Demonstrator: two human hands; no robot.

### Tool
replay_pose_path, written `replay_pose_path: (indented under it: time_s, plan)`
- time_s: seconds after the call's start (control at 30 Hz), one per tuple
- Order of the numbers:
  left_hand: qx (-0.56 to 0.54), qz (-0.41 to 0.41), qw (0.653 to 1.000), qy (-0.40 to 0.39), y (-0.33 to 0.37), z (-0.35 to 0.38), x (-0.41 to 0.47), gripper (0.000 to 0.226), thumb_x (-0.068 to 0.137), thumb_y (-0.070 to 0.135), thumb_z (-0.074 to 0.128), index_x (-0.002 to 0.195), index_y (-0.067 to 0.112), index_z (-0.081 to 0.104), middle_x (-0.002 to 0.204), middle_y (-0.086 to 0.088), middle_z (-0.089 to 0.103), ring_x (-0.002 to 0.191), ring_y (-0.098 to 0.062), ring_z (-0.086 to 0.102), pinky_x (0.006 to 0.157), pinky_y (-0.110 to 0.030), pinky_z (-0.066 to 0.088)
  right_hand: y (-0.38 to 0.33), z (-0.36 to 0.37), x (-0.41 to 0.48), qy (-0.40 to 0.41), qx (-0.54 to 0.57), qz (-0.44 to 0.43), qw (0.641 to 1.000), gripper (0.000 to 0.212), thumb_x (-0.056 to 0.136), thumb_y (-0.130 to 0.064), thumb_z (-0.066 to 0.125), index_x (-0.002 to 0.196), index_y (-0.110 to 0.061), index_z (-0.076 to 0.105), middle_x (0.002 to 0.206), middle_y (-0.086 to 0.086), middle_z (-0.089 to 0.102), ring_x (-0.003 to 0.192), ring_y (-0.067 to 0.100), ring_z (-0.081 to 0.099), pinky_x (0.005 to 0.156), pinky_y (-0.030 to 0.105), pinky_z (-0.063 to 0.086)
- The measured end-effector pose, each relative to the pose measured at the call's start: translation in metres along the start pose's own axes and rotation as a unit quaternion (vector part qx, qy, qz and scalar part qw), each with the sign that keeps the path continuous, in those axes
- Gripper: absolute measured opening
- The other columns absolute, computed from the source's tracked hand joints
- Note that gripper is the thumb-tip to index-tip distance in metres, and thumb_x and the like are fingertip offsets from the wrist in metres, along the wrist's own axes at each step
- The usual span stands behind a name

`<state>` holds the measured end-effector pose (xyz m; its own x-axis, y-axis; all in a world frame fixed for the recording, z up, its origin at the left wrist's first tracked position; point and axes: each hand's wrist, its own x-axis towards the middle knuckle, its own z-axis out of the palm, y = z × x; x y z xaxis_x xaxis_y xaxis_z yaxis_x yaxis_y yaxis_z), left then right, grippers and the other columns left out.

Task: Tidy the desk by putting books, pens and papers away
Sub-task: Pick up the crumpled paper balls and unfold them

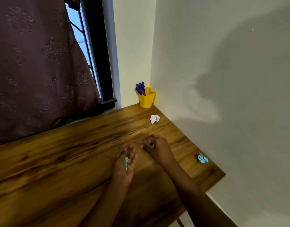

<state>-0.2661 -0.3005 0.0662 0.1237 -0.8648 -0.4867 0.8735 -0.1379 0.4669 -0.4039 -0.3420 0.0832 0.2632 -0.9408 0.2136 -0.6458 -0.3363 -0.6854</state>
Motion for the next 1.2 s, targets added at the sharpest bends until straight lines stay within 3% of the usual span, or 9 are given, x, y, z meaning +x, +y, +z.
replay_pose_path:
  time_s: [0.17, 0.37, 0.53, 0.7, 0.83, 0.97, 1.07, 1.17, 1.2]
  plan:
    - [0.005, 0.009, 1.000, 0.015, -0.006, 0.020, 0.027, 0.017, 0.097, 0.007, 0.043, 0.098, 0.013, 0.059, 0.092, -0.007, 0.071, 0.071, -0.011, 0.072, 0.057, -0.021, 0.057, 0.071, -0.005, 0.094, 0.013, -0.119, 0.103, 0.987, 0.039, 0.086, -0.021, 0.059, 0.125, -0.016, 0.057, 0.126, 0.010, 0.057, 0.112, 0.028, 0.055, 0.092, 0.032, 0.045]
    - [0.026, 0.023, 0.999, 0.037, -0.024, 0.037, 0.053, 0.020, 0.097, 0.028, 0.047, 0.094, 0.015, 0.062, 0.070, 0.003, 0.073, 0.062, -0.004, 0.069, 0.052, -0.015, 0.054, 0.112, 0.012, 0.136, -0.059, -0.238, 0.087, 0.966, 0.048, 0.097, -0.030, 0.038, 0.144, -0.026, 0.028, 0.154, 0.006, 0.024, 0.132, 0.032, 0.034, 0.105, 0.047, 0.034]
    - [-0.011, 0.023, 0.999, 0.037, -0.037, 0.038, 0.066, 0.036, 0.095, 0.043, 0.043, 0.096, 0.012, 0.062, 0.071, 0.001, 0.074, 0.064, -0.007, 0.070, 0.054, -0.018, 0.056, 0.122, 0.001, 0.145, -0.025, -0.279, 0.035, 0.959, 0.039, 0.095, -0.022, 0.043, 0.133, -0.019, 0.043, 0.135, 0.007, 0.045, 0.119, 0.028, 0.045, 0.091, 0.038, 0.041]
    - [-0.061, 0.020, 0.998, 0.011, -0.049, 0.036, 0.070, 0.041, 0.095, 0.045, 0.041, 0.101, 0.010, 0.062, 0.089, -0.004, 0.075, 0.081, -0.014, 0.072, 0.066, -0.027, 0.059, 0.115, -0.008, 0.148, -0.059, -0.272, -0.044, 0.959, 0.042, 0.091, -0.017, 0.048, 0.132, -0.011, 0.044, 0.130, 0.010, 0.052, 0.118, 0.028, 0.048, 0.085, 0.034, 0.041]
    - [-0.077, 0.037, 0.996, 0.006, -0.055, 0.033, 0.067, 0.042, 0.094, 0.046, 0.042, 0.104, 0.010, 0.063, 0.108, -0.008, 0.071, 0.105, -0.018, 0.064, 0.081, -0.036, 0.055, 0.103, -0.011, 0.125, -0.072, -0.167, -0.024, 0.983, 0.028, 0.084, -0.024, 0.064, 0.108, -0.010, 0.060, 0.109, 0.008, 0.062, 0.100, 0.025, 0.058, 0.070, 0.023, 0.034]
    - [-0.083, 0.024, 0.996, -0.028, -0.058, 0.031, 0.061, 0.043, 0.093, 0.048, 0.040, 0.108, 0.014, 0.062, 0.115, -0.005, 0.066, 0.106, -0.018, 0.061, 0.086, -0.037, 0.051, 0.073, -0.031, 0.071, 0.034, -0.005, 0.041, 0.999, 0.012, 0.077, -0.021, 0.071, 0.087, -0.016, 0.066, 0.089, -0.001, 0.068, 0.078, 0.012, 0.060, 0.065, 0.022, 0.041]
    - [-0.091, -0.007, 0.994, -0.060, -0.063, 0.029, 0.055, 0.042, 0.081, 0.047, 0.056, 0.100, 0.014, 0.072, 0.113, -0.010, 0.067, 0.087, -0.022, 0.069, 0.073, -0.034, 0.057, 0.040, -0.019, 0.019, -0.023, -0.025, -0.028, 0.999, 0.024, 0.083, -0.031, 0.057, 0.098, -0.018, 0.071, 0.102, -0.001, 0.069, 0.088, 0.011, 0.062, 0.076, 0.019, 0.047]
    - [-0.065, -0.071, 0.979, -0.182, -0.067, 0.028, 0.036, 0.066, 0.066, 0.056, 0.074, 0.104, 0.001, 0.072, 0.121, -0.015, 0.063, 0.114, -0.024, 0.059, 0.102, -0.028, 0.042, 0.028, 0.012, -0.023, -0.001, -0.118, -0.100, 0.988, 0.036, 0.079, -0.041, 0.042, 0.092, -0.029, 0.073, 0.095, -0.007, 0.072, 0.084, 0.012, 0.068, 0.067, 0.016, 0.053]
    - [-0.035, -0.067, 0.979, -0.188, -0.072, 0.023, 0.033, 0.070, 0.049, 0.058, 0.085, 0.094, 0.004, 0.076, 0.111, -0.012, 0.069, 0.106, -0.020, 0.064, 0.095, -0.025, 0.047, 0.025, 0.014, -0.030, 0.002, -0.135, -0.094, 0.986, 0.036, 0.081, -0.042, 0.040, 0.093, -0.032, 0.073, 0.096, -0.010, 0.070, 0.088, 0.010, 0.066, 0.068, 0.014, 0.051]
